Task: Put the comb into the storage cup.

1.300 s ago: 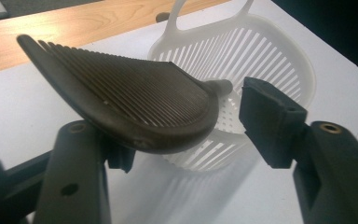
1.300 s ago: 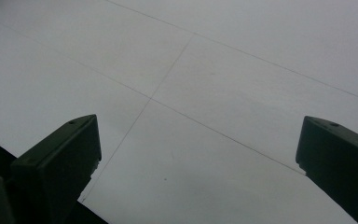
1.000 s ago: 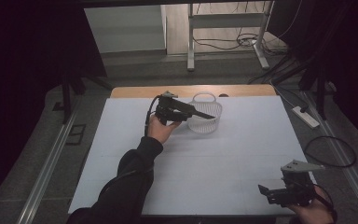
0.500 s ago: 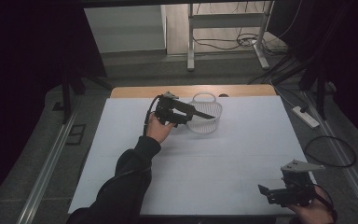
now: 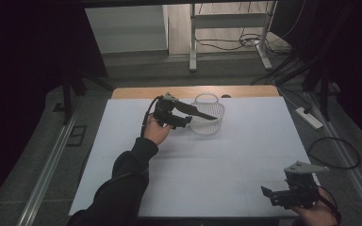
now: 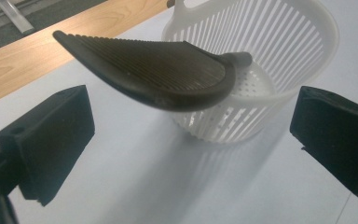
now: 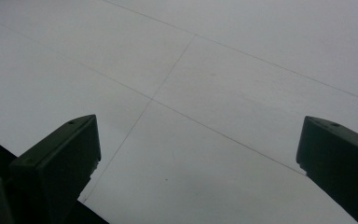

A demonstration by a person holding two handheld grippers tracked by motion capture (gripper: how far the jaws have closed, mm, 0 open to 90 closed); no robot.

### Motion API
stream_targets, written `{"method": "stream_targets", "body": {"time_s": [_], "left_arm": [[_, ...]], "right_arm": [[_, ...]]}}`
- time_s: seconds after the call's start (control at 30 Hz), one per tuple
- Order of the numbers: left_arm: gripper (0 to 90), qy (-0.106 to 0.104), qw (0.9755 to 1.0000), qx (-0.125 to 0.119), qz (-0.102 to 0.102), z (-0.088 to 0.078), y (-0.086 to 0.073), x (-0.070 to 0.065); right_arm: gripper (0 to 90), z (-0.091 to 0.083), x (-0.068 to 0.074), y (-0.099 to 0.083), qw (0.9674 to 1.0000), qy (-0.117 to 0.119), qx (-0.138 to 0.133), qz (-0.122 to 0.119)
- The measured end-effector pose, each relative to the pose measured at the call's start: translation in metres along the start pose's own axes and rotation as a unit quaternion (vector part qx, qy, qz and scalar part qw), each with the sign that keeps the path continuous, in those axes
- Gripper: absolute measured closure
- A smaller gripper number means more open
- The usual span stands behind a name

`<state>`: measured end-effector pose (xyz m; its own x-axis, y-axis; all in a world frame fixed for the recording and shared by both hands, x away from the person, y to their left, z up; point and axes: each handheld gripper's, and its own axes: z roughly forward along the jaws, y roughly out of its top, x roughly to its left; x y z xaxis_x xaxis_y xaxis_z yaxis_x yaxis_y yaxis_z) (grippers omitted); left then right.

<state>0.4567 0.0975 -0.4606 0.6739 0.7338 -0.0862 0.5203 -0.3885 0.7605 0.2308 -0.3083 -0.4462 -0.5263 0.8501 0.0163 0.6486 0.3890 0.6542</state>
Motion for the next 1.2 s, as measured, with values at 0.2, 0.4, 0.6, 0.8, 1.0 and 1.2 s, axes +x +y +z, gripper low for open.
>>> {"method": "stream_targets", "body": {"time_s": [0.2, 0.4, 0.6, 0.8, 1.0, 1.2], "left_arm": [[0.0, 0.003, 0.9999, 0.004, 0.009, -0.007, -0.002, 0.001], [0.0, -0.003, 0.9999, 0.008, 0.010, -0.013, -0.005, 0.003], [0.0, -0.011, 0.9999, 0.003, 0.003, -0.018, -0.007, 0.004], [0.0, -0.022, 0.9997, 0.005, -0.001, -0.024, -0.011, 0.004], [0.0, -0.022, 0.9997, 0.003, 0.005, -0.031, -0.015, 0.002], [0.0, -0.027, 0.9996, -0.006, 0.010, -0.039, -0.018, 0.000]], "right_arm": [[0.0, 0.000, -0.001, 0.000, 1.0000, 0.002, -0.003, 0.005], [0.0, -0.001, -0.001, 0.000, 1.0000, 0.005, -0.005, 0.005], [0.0, -0.001, -0.001, 0.000, 0.9999, 0.008, -0.006, 0.004], [0.0, -0.001, -0.001, 0.000, 0.9999, 0.009, -0.006, 0.004], [0.0, -0.001, -0.002, 0.000, 0.9999, 0.010, -0.005, 0.006], [0.0, -0.001, -0.002, 0.000, 0.9999, 0.010, -0.004, 0.006]]}}
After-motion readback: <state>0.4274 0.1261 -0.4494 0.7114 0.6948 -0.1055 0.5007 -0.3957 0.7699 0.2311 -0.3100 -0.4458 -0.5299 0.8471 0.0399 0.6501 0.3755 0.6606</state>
